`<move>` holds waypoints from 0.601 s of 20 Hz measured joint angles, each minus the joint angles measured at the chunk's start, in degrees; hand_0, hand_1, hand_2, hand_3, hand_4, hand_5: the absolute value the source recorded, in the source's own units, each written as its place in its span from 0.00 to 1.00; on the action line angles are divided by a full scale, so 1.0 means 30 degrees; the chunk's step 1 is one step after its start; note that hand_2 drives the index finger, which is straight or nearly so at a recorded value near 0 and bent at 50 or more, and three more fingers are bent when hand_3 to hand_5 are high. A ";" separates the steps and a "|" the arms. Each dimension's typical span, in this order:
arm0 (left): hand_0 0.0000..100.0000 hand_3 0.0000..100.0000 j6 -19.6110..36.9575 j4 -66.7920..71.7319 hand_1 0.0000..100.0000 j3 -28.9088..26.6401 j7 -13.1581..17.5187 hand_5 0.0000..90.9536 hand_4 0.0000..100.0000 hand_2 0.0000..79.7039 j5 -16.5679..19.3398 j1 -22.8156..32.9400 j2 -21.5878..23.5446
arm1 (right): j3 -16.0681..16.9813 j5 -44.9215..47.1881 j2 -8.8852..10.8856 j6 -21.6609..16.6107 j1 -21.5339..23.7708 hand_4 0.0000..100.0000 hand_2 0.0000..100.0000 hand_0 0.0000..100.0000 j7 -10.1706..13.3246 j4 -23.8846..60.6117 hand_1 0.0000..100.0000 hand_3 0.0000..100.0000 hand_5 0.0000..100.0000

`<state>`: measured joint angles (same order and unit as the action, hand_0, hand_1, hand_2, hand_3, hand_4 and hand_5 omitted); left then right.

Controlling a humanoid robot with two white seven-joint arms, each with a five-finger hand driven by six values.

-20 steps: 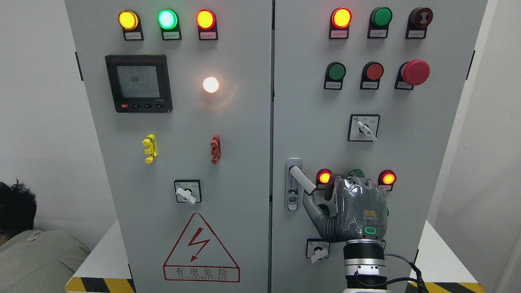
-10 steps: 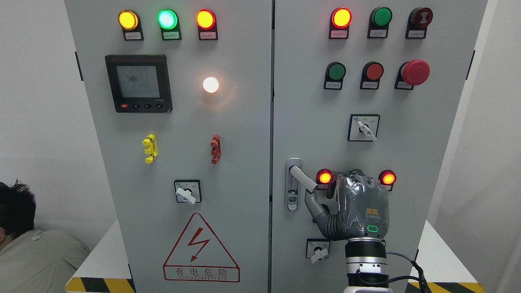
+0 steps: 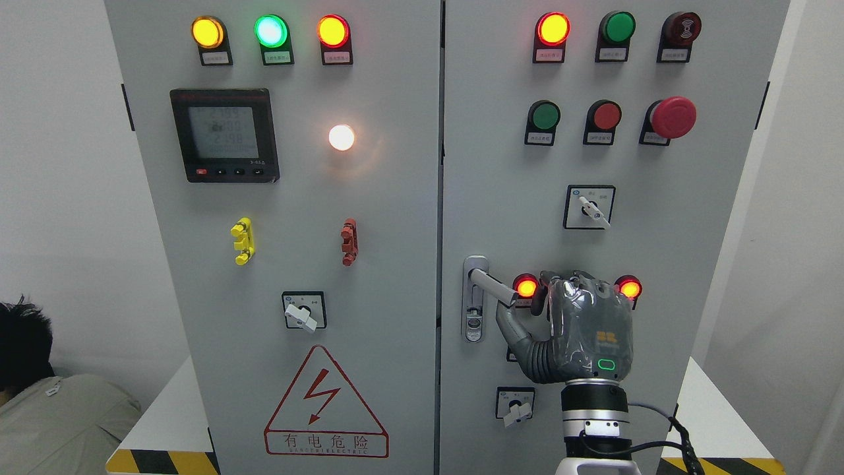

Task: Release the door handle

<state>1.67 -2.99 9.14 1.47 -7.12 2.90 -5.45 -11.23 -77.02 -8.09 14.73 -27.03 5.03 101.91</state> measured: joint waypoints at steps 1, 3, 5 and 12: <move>0.00 0.11 0.0000 0.0000 0.00 0.0000 0.0000 0.00 0.00 0.06 0.0000 0.0000 0.0000 | 0.0010 0.0005 0.0000 0.0000 -0.0006 0.69 0.76 0.42 0.0000 0.0001 0.41 0.91 0.69; 0.00 0.11 -0.0001 0.0000 0.00 0.0000 0.0000 0.00 0.00 0.06 0.0000 0.0000 0.0000 | 0.0021 0.0017 0.0000 0.0000 -0.0009 0.69 0.76 0.42 0.0000 0.0007 0.41 0.91 0.69; 0.00 0.11 -0.0001 0.0000 0.00 0.0000 -0.0001 0.00 0.00 0.06 0.0000 0.0000 0.0000 | 0.0028 0.0030 -0.0002 -0.0014 -0.0009 0.69 0.76 0.42 0.0000 0.0037 0.41 0.91 0.69; 0.00 0.11 -0.0013 0.0000 0.00 0.0000 -0.0001 0.00 0.00 0.06 0.0000 0.0000 0.0000 | 0.0060 0.0054 -0.0011 -0.0038 -0.0027 0.69 0.76 0.43 -0.0028 0.0118 0.41 0.91 0.69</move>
<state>1.63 -2.99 9.14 1.47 -7.12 2.90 -5.45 -11.05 -76.86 -8.13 14.62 -27.12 4.95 102.27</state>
